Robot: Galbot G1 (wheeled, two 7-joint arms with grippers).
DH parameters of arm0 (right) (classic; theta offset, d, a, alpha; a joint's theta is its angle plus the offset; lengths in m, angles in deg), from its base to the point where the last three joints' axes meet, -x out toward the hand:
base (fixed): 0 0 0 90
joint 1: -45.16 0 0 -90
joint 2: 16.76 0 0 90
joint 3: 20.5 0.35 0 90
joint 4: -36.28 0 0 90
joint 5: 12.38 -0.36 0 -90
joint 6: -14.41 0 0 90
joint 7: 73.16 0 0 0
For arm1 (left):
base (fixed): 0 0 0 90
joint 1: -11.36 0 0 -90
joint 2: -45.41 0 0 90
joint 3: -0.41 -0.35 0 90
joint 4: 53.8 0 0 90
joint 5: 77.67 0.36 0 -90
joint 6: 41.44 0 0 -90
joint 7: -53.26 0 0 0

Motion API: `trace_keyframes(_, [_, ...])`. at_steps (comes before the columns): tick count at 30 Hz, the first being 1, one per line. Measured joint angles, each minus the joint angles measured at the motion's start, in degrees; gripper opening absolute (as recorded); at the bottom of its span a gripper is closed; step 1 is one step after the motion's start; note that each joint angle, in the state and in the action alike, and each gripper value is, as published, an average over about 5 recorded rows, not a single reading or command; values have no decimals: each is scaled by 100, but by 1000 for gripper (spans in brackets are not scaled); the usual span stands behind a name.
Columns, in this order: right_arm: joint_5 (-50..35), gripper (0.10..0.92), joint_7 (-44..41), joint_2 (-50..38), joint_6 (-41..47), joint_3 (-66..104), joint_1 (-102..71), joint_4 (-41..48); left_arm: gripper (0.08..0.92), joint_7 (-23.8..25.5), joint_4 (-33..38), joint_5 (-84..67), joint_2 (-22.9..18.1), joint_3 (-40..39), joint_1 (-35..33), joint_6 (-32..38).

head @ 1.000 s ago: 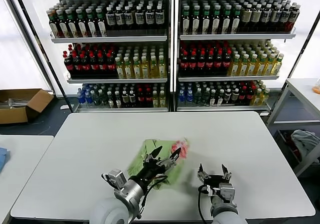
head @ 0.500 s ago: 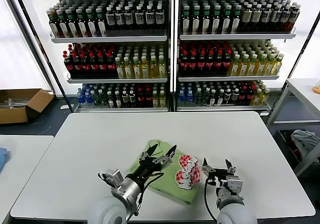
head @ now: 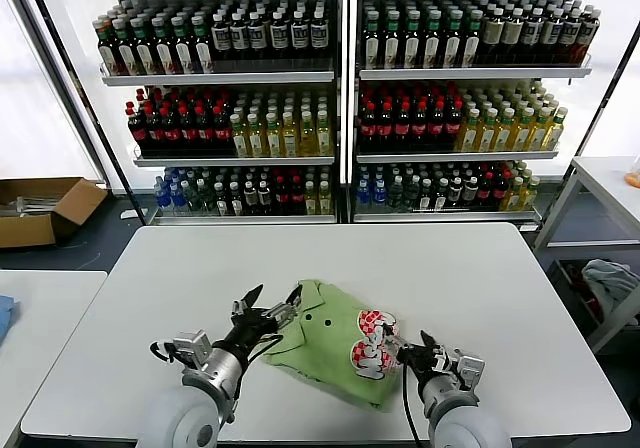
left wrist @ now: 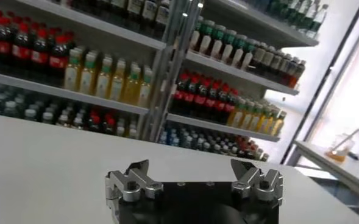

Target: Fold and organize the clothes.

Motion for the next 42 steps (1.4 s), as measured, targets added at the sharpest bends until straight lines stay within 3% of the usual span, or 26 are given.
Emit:
trace_keyframes(7, [-629,595,375,6,6,-236,-91,8,823,-99,100,61,30,261,-118,-76])
trace_keyframes(14, [-901,513,631,42,-5,-351,-89,23,823,-150,141,53,84,384,-155,-148])
trace_keyframes(28, [-485,133,630,-226,44,-234,222,214,823,-219,172,-73,99,555,-138,-191])
trace_keyframes(37, [715,111,-22,-870,37,86,676,730,823,-247,245,-106,36,589,-161,-202])
trace_keyframes(42, [1528,217,-494,-1077,16,235,915,1182,823,-250,265,-109,13,590,-195,-205])
